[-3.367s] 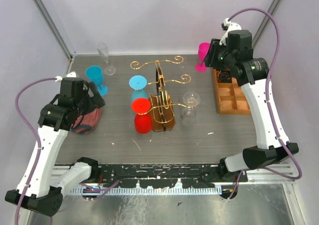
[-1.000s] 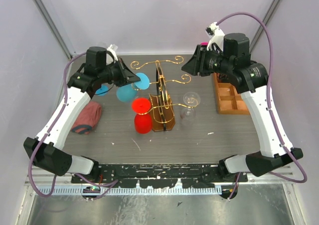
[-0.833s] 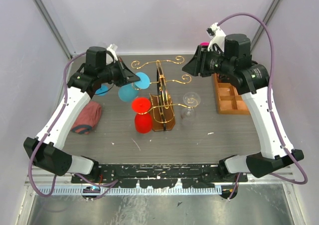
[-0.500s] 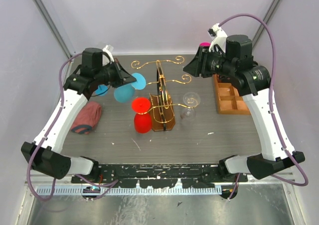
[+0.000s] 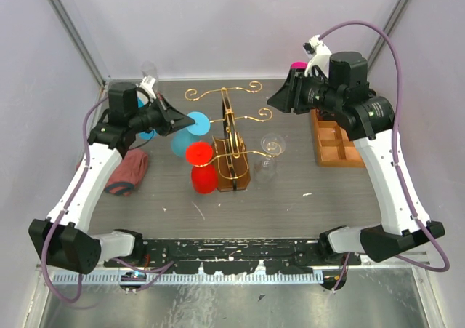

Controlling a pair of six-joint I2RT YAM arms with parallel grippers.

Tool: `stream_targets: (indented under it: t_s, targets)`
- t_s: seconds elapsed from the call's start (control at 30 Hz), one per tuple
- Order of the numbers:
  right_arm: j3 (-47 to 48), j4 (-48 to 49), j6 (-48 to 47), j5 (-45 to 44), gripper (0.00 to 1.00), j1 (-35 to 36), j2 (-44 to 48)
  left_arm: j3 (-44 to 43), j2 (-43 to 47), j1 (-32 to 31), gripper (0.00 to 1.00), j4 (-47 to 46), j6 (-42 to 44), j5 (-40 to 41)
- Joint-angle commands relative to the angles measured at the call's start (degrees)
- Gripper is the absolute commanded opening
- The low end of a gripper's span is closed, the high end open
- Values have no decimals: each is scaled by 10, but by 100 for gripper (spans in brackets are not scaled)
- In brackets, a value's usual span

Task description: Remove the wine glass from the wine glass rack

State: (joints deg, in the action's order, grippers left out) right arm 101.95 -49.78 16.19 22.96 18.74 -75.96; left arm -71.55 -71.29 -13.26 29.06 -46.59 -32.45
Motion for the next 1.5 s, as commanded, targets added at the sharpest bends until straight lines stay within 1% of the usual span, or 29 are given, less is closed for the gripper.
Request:
stream_targets:
  t_s: [0.0,0.1,0.17,0.4,0.6,0.73,0.83,0.9,1.0,1.07,1.17,1.23,1.27,1.37,1.4,1.47]
  targets:
    - [0,14,-10,-5,44,-2,22,33,-4,0,0,-152,-72,-92]
    - [1,12,-12,-9,44,-2,24,36,-25,0,0,-207,-113,-120]
    - [2,11,-13,-11,44,-2,24,35,-34,0,0,-234,-122,-122]
    - [0,9,-12,-9,44,-3,25,-13,-69,0,0,-236,-109,-98]
    - [-1,9,-7,-6,44,-3,25,-41,-83,2,0,-273,-113,-80]
    - [-4,17,29,26,46,-3,13,-85,-101,18,0,-281,-125,-102]
    - [-21,53,62,77,46,-3,7,-112,-103,22,0,-280,-128,-129]
    - [-41,87,103,106,51,-3,5,-115,-95,22,0,-300,-132,-148]
    - [-71,159,195,124,56,-3,-13,-111,-84,23,0,-322,-126,-172]
    - [-72,198,254,172,70,-2,-45,-110,-84,24,0,-339,-129,-193]
    - [-44,227,334,193,78,-2,-83,-106,-84,29,0,-392,-144,-224]
    - [-21,243,422,188,82,-2,-103,-111,-83,33,0,-425,-144,-236]
    - [-16,265,465,202,84,-2,-116,-118,-83,35,0,-432,-137,-240]
    - [-20,361,602,241,90,-1,-147,-151,-91,35,0,-431,-106,-262]
    - [-17,384,635,245,91,0,-155,-163,-95,35,0,-435,-104,-273]
    - [-10,426,688,246,97,0,-170,-181,-106,35,0,-446,-103,-294]
